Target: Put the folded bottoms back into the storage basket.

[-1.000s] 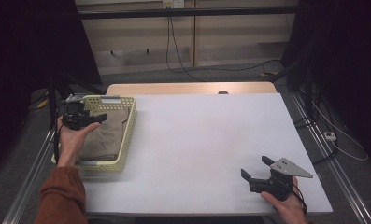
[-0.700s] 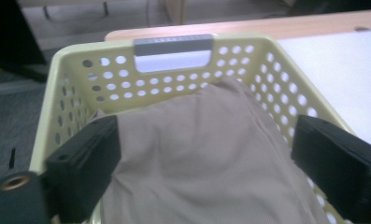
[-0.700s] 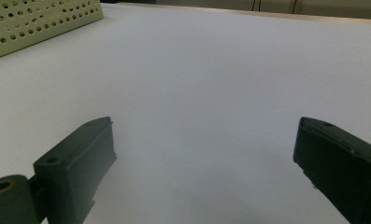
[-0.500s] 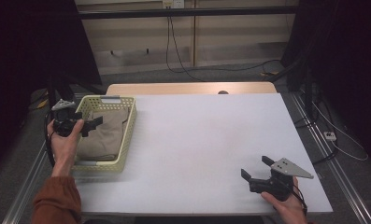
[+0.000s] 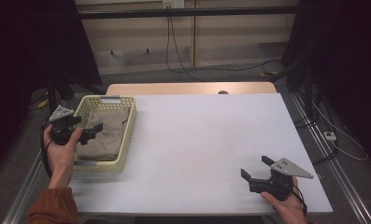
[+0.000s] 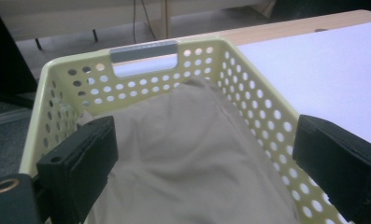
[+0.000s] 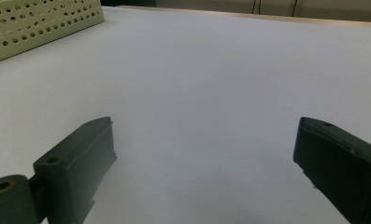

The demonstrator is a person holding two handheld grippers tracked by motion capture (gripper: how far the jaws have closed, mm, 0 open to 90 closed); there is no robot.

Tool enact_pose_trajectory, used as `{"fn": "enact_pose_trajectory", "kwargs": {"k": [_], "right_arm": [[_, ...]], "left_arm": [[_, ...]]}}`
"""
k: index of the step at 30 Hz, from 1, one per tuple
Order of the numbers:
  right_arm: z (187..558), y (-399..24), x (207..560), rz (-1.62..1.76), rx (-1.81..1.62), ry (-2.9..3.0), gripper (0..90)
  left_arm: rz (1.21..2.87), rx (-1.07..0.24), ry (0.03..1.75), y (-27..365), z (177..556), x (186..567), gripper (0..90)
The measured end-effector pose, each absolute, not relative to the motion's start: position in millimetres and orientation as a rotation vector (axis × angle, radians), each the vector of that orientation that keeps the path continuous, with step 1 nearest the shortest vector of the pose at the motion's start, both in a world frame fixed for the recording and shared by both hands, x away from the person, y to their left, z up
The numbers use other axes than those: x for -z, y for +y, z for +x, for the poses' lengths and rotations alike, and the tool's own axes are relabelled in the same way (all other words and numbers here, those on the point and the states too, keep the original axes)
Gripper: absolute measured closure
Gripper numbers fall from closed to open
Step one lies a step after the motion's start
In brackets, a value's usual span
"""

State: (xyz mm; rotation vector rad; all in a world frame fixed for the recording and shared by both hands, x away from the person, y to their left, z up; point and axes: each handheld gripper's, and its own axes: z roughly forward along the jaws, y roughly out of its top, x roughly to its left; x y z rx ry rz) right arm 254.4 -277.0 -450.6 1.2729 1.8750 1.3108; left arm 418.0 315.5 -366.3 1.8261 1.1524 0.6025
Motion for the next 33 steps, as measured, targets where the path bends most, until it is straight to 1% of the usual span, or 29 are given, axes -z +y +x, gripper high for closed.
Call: {"fn": "enact_pose_trajectory", "kwargs": {"k": [2, 8, 23, 33], "right_arm": [[254, -277, 451, 1.269, -1.311, 1.877, 5.0], [254, -277, 450, 1.274, -1.314, 1.87, 5.0], [255, -277, 451, 1.269, -1.307, 1.875, 5.0], [255, -277, 451, 1.271, -1.31, 1.874, 4.9]], "left_arm": [[1.835, -0.63, 1.135, 312, 413, 365, 6.9], [1.842, -0.628, 1.089, 308, 401, 362, 6.9], [1.838, -0.655, 1.103, 309, 372, 369, 7.3], [1.85, -0.674, 1.082, 307, 352, 371, 7.4]]}}
